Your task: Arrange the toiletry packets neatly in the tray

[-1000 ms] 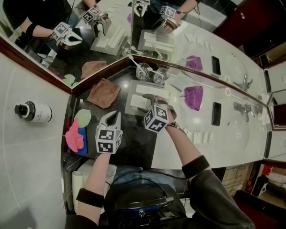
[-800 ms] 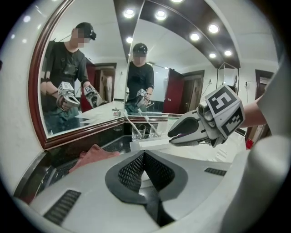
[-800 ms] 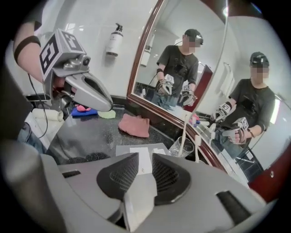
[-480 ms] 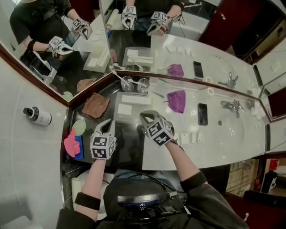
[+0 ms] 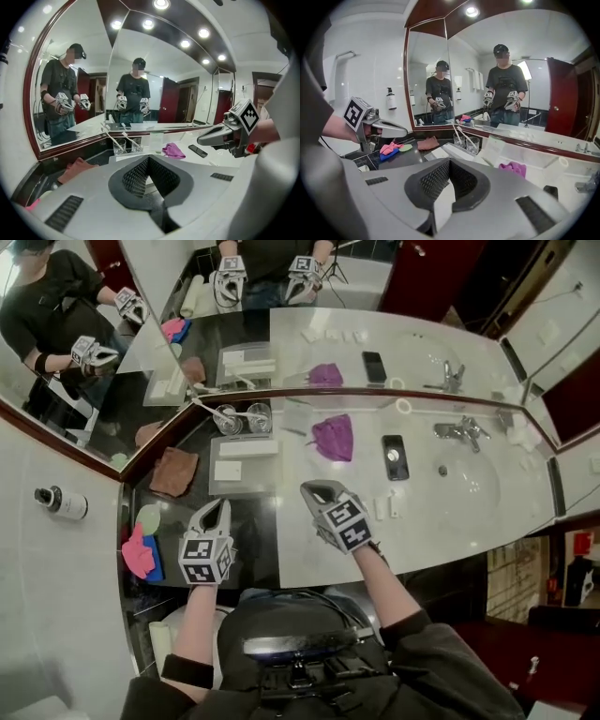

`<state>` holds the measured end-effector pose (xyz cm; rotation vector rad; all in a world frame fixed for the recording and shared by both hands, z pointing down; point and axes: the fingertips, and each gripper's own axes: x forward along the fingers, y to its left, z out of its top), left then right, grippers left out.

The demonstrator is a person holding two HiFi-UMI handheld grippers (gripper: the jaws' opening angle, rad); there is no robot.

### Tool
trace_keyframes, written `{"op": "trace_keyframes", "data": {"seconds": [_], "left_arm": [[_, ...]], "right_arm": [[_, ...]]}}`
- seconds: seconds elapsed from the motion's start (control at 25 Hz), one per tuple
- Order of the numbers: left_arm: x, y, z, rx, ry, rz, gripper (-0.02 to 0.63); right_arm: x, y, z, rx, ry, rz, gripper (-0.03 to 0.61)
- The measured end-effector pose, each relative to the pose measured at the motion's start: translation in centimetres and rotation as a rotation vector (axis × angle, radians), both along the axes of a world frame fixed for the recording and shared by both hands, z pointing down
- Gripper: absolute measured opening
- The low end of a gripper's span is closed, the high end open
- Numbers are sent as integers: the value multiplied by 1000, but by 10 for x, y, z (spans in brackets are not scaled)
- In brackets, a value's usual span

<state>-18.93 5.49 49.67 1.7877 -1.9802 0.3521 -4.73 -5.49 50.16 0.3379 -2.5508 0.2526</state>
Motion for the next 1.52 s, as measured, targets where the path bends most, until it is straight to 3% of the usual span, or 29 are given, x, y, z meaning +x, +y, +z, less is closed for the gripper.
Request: {"op": "trace_keyframes", "data": {"seconds": [0.24,0.56,0.8,1.04,1.2,1.28,1.52], "left_arm": [[26,-6,6,-3,21,27,2],[57,-19,8,-23,15,95,2],[85,-38,10,-26,-18,178,2],[124,-64,24,-49,-49,295,2],[155,-81,37,-88,-30,391,2],[169,-88,45,-105,-25,430,2],[200,-105,60,-131,-16,505,2]], "right_arm": [[48,-12,14,-17,9,87,17],[72,-15,18,-29,16,132,18],[104,-31,38,-5,88,237,21],[149,-33,92,-50,217,321,157],[175,-28,134,-105,312,360,233],[184,-28,152,-129,348,374,301],[205,-37,190,-179,436,403,342]]}}
